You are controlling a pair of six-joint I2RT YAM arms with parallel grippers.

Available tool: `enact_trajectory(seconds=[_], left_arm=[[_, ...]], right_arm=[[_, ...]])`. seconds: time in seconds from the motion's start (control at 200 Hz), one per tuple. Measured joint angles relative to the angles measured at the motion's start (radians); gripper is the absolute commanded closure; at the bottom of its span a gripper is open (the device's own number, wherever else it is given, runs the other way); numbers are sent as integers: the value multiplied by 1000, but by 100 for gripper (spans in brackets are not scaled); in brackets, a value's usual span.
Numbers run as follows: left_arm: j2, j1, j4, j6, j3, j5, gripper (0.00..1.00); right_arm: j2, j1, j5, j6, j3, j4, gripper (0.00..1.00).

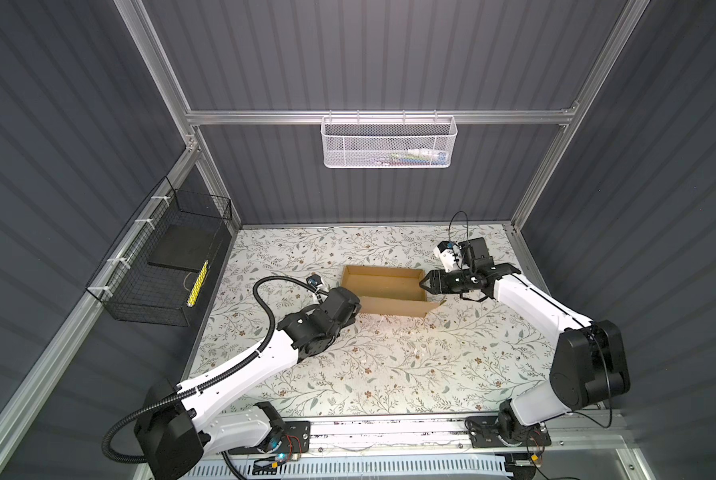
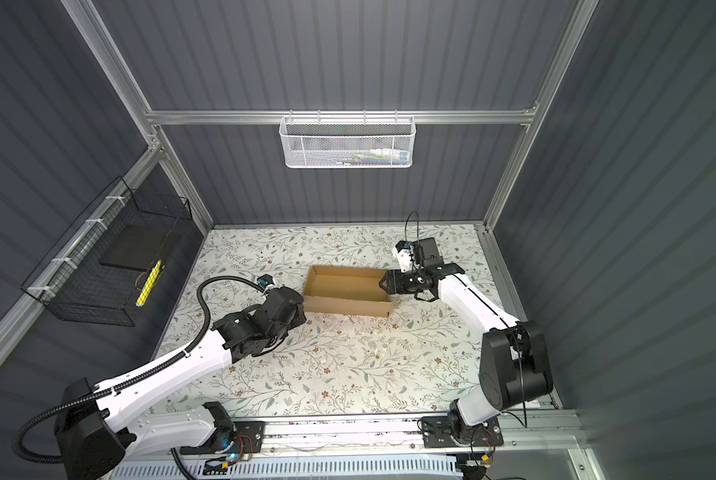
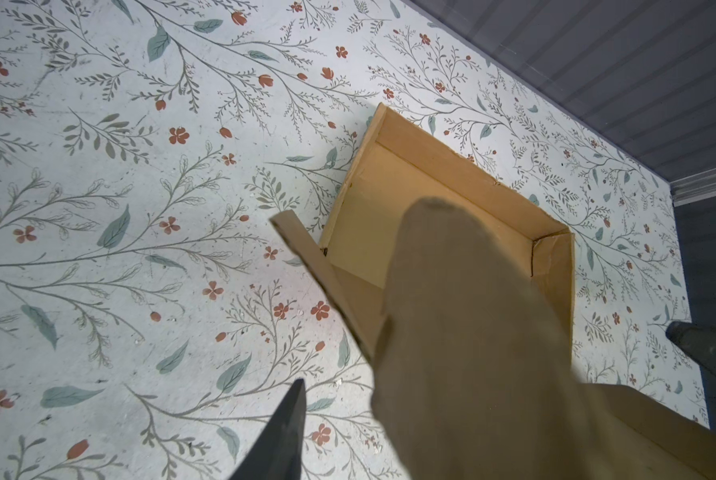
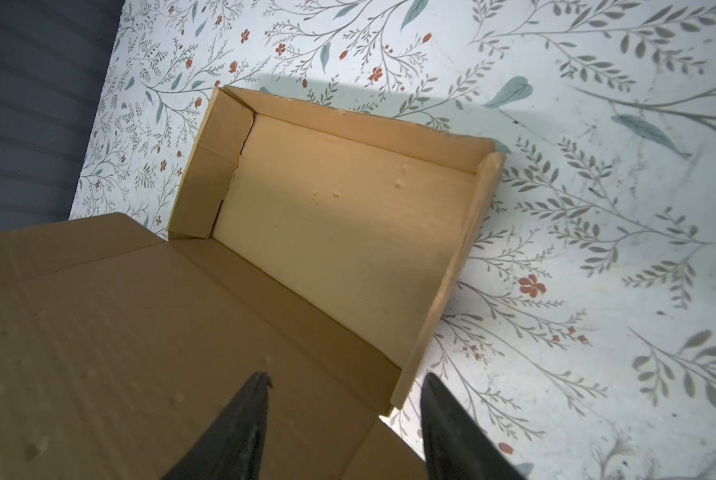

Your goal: Fold the paper box

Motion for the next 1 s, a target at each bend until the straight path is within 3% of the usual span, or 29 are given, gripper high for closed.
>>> enact_trajectory(seconds=[0.515, 1.001], left_arm=[[115, 0, 80, 98, 61, -94, 54], [130, 28, 148, 171, 90, -153, 53]], right_arm=[[-62, 53, -65, -52, -52, -5, 40], [-115, 108, -106, -61, -61, -16, 39]])
